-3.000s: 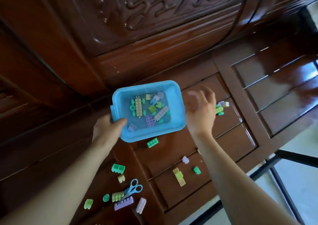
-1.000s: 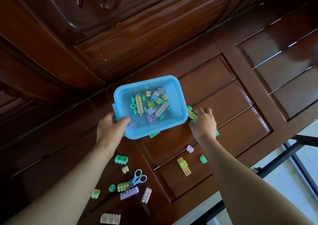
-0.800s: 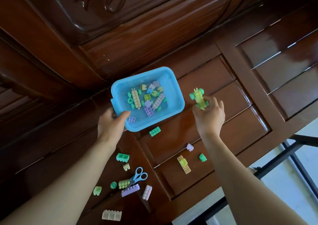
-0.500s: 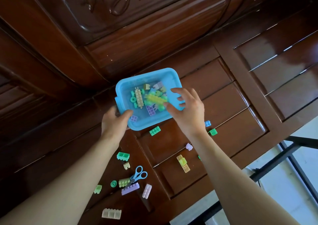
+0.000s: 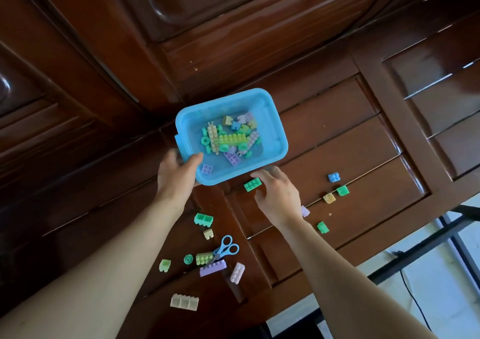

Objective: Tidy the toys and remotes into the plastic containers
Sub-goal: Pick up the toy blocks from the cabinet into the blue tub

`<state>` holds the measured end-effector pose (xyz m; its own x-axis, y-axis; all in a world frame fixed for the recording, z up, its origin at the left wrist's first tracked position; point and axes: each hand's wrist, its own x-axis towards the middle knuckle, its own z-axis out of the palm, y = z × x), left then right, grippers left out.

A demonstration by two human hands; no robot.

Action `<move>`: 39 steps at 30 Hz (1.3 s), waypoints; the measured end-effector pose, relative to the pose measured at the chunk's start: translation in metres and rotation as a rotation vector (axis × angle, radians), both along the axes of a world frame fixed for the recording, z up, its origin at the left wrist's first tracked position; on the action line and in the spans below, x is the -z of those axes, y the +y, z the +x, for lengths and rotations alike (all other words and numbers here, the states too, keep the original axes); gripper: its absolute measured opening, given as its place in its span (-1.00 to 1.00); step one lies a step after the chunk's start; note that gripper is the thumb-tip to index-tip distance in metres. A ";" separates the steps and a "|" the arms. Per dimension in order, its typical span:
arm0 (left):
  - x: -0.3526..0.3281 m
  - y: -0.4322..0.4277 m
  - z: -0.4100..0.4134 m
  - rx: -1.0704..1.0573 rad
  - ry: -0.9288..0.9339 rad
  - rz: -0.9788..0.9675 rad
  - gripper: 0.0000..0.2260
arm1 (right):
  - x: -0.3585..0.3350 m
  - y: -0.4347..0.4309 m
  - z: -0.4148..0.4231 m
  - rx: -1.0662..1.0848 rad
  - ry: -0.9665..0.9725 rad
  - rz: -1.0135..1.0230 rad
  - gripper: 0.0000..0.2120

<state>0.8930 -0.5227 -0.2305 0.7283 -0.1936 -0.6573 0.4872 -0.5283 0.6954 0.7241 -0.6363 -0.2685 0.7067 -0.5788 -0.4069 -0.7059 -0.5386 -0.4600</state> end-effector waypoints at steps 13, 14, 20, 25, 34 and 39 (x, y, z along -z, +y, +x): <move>0.006 0.031 0.001 0.037 -0.007 0.044 -0.80 | 0.009 0.017 -0.016 0.076 0.060 -0.048 -0.78; 0.005 0.031 0.000 0.050 -0.018 0.054 -0.80 | 0.001 0.017 -0.019 0.098 0.015 -0.067 -0.78; 0.003 0.034 -0.001 0.151 -0.091 0.156 -0.80 | -0.044 0.021 -0.017 0.150 -0.223 -0.125 -0.76; 0.007 -0.007 -0.044 0.377 -0.106 0.179 -0.81 | -0.070 -0.006 -0.037 0.205 -0.306 -0.179 -0.72; 0.001 -0.034 -0.046 0.395 -0.185 0.145 -0.80 | -0.025 -0.067 -0.094 0.621 0.097 -0.279 -0.69; 0.017 -0.041 -0.048 0.376 -0.173 0.131 -0.83 | 0.010 -0.073 -0.109 0.423 0.338 -0.147 -0.42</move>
<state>0.8451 -0.5638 -0.2476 0.7244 -0.3898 -0.5686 0.1264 -0.7358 0.6653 0.6152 -0.7094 -0.2783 0.2451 -0.8511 -0.4642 -0.9695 -0.2181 -0.1120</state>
